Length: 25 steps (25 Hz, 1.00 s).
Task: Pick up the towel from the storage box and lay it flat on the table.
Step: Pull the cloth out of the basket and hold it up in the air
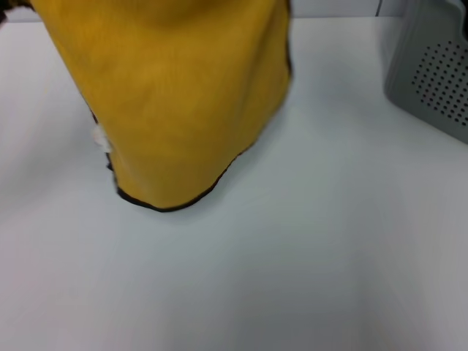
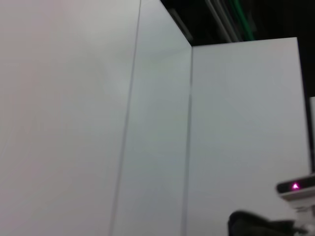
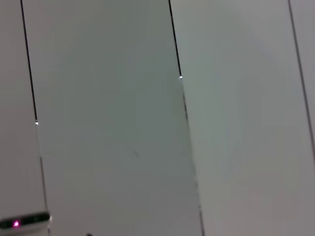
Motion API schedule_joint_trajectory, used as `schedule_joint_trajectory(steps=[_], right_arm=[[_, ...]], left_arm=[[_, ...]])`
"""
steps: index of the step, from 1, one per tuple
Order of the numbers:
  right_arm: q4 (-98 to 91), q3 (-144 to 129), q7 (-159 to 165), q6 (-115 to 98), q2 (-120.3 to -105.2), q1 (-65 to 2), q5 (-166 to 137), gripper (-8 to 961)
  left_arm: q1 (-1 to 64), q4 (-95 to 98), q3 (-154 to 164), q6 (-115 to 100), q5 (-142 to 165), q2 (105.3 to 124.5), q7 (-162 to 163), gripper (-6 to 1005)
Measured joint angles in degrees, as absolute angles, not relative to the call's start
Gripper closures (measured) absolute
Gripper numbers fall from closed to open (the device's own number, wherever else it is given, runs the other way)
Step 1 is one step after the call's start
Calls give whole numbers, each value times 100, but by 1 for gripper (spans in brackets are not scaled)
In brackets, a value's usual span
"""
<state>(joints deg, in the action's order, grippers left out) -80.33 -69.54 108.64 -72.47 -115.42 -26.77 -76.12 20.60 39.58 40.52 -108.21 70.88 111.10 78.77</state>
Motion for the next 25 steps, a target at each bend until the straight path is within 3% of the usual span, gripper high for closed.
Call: schedule_joint_trajectory(steps=[4, 7, 17, 25], right_arm=[[-7703, -6558, 10574, -7584, -11548, -2816, -7613, 937], [-7445, -6338, 10432, -7944, -11528, -2915, -7664, 937], [-7385, -6374, 10554, -8907, -11593, -2104, -7205, 938], [-5825, -6182, 9821, -8569, -11505, -3014, -7217, 937]], left_arm=[[2483, 4020, 4010, -10715, 7349, 10779, 8609, 985], [2652, 4089, 4018, -10660, 7650, 10721, 8893, 985], [2023, 4908, 4057, -10979, 8214, 11030, 9208, 984], [2348, 4740, 4007, -10363, 8521, 11056, 9171, 984]])
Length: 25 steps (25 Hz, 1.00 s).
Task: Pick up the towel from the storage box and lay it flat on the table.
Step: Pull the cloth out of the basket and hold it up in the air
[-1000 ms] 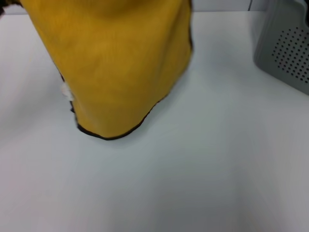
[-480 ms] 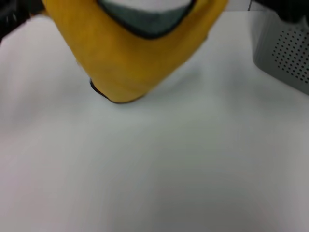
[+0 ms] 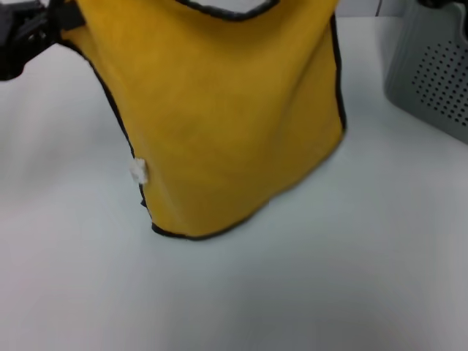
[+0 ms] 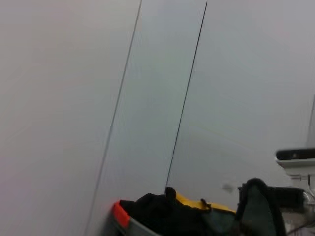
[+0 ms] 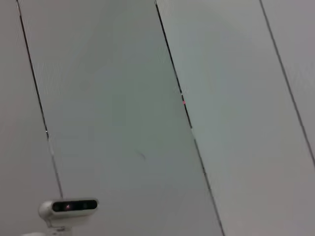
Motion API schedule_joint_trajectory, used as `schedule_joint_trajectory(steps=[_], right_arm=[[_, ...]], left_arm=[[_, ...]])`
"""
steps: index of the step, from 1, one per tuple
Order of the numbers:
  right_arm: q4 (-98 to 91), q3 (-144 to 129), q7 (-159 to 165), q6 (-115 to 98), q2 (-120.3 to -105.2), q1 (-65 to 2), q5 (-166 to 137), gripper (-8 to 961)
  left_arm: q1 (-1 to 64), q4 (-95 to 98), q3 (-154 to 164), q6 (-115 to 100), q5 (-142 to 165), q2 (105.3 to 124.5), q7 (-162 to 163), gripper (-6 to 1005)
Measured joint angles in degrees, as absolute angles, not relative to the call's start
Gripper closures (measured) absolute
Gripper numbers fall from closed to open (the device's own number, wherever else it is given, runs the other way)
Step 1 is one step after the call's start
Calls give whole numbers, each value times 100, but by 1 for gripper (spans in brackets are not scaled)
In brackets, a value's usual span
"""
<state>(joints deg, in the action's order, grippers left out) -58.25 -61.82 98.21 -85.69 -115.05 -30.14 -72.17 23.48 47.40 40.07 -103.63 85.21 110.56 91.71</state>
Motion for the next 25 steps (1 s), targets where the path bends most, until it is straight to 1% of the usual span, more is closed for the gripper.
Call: schedule_joint_trajectory(steps=[2, 5, 14, 17, 20, 25], right_arm=[[-5540, -6145, 9744, -8647, -11476, -3195, -7258, 937], [-5500, -6141, 9611, -8684, -11490, -3224, -7339, 937], [-5996, -6143, 9860, -9200, -11581, -2647, -7127, 938], [-5989, -6078, 9863, -9193, -11572, -2545, -6988, 938], [-5901, -5951, 9778, -9038, -11547, -2623, -6991, 938], [-5733, -5940, 9353, -8745, -11527, -2857, -7011, 938]], left_arm=[[2458, 4719, 3970, -10297, 8544, 11055, 9170, 984], [2547, 4717, 3783, -10287, 8517, 11056, 9169, 984], [2549, 4771, 3753, -10811, 8466, 11022, 9367, 985], [2497, 4772, 3744, -10885, 8505, 11013, 9401, 984], [2502, 4762, 3726, -10730, 8533, 11016, 9364, 984], [2746, 4715, 3735, -10207, 8836, 11046, 9327, 984]])
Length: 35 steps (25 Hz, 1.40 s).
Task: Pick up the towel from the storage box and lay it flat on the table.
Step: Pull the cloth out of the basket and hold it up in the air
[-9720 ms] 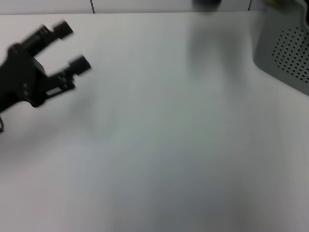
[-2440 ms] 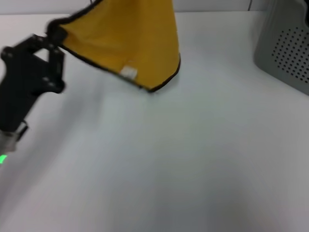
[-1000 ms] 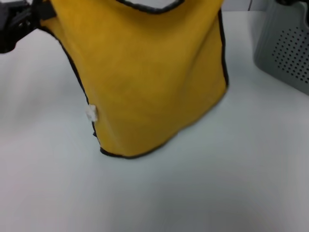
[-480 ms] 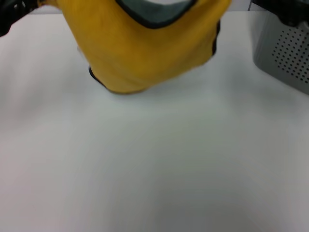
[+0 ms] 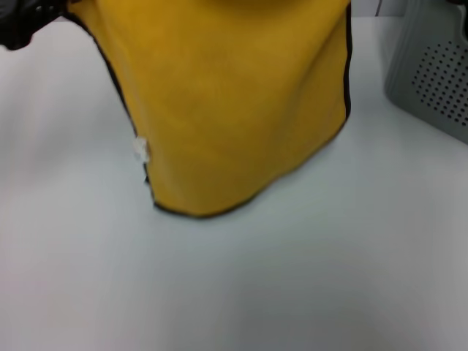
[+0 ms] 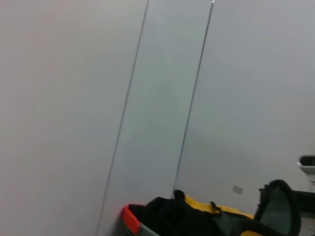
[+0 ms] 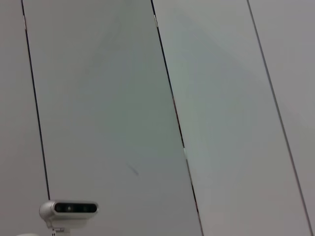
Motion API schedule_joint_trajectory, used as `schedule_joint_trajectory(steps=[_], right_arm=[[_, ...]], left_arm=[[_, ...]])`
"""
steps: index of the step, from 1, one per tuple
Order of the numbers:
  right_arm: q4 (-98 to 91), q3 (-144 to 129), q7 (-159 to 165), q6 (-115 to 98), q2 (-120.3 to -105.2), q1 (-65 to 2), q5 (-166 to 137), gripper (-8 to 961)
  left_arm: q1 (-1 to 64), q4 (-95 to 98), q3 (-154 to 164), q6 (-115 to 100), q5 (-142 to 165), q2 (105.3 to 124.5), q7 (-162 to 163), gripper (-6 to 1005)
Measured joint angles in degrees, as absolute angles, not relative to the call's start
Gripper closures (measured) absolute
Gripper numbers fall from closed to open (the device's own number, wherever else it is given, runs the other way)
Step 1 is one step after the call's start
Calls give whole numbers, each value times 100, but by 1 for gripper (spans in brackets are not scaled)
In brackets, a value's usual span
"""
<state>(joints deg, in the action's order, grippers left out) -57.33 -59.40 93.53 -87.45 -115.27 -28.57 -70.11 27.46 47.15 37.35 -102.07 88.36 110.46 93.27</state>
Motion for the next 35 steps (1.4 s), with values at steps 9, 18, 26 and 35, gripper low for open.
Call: schedule_joint_trajectory(steps=[9, 18, 26, 35], right_arm=[[-5776, -5975, 9267, -8797, -11573, -2500, -6969, 938], [-6235, -6187, 10083, -10062, -11616, -1491, -6183, 938], [-5616, -7007, 10439, -9449, -11593, -1042, -6241, 937], [-3594, -7589, 9439, -8003, -11618, -1901, -6532, 937]], left_arm=[[2978, 4783, 3773, -10238, 8903, 11003, 9513, 985], [2667, 5319, 3785, -11577, 8988, 10803, 10637, 984], [2652, 5130, 4391, -11197, 10029, 10737, 11226, 984], [3157, 4324, 4413, -9175, 11876, 11062, 10930, 985]])
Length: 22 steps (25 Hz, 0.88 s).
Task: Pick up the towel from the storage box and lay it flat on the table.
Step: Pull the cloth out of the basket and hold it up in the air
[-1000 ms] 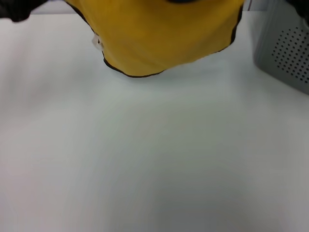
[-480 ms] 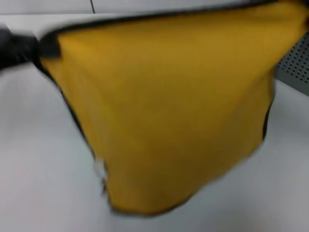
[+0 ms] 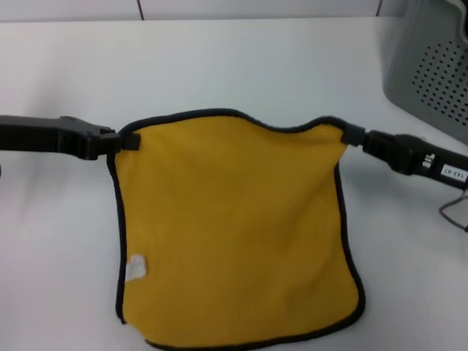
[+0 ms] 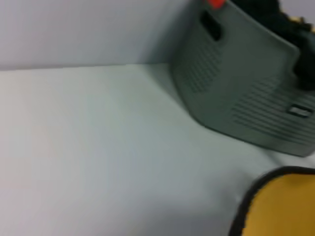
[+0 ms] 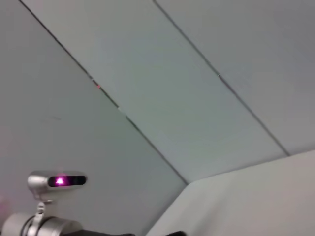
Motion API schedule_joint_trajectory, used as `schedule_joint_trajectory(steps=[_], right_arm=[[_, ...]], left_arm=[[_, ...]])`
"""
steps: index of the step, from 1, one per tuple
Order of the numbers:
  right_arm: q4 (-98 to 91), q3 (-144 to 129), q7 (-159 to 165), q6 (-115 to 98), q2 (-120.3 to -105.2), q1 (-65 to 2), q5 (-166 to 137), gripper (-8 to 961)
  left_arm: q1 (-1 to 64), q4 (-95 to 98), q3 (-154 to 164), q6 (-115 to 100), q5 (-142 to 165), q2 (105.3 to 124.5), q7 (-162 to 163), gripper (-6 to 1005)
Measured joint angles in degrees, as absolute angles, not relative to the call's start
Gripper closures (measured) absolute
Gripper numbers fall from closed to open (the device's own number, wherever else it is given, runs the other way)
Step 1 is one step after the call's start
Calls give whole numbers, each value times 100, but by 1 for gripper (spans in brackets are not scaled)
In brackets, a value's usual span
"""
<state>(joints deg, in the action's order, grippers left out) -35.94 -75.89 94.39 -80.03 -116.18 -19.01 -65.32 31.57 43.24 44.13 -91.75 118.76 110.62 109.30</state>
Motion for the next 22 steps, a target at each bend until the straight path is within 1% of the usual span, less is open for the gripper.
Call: schedule_joint_trajectory(steps=[5, 12, 15, 20, 22], right_arm=[[-3572, -7597, 9310, -7529, -11609, -2042, -6509, 937], [-3119, -7696, 9182, -7046, -11604, -2480, -6572, 938], [-2988, -7755, 9151, -6880, -11608, -2636, -6574, 921], [-2972, -7793, 9110, -6729, -11607, -2739, -6575, 893], [-2995, -7788, 9053, -6690, -11584, -2783, -6580, 882]], left_arm=[[3262, 4293, 4421, -8703, 11994, 11079, 10943, 983], [3446, 4261, 4429, -7972, 12507, 11270, 10921, 976], [3494, 4251, 4429, -7818, 12628, 11343, 10865, 973], [3576, 4208, 4429, -7769, 12665, 11377, 10799, 968], [3586, 4206, 4429, -7735, 12674, 11388, 10794, 966]])
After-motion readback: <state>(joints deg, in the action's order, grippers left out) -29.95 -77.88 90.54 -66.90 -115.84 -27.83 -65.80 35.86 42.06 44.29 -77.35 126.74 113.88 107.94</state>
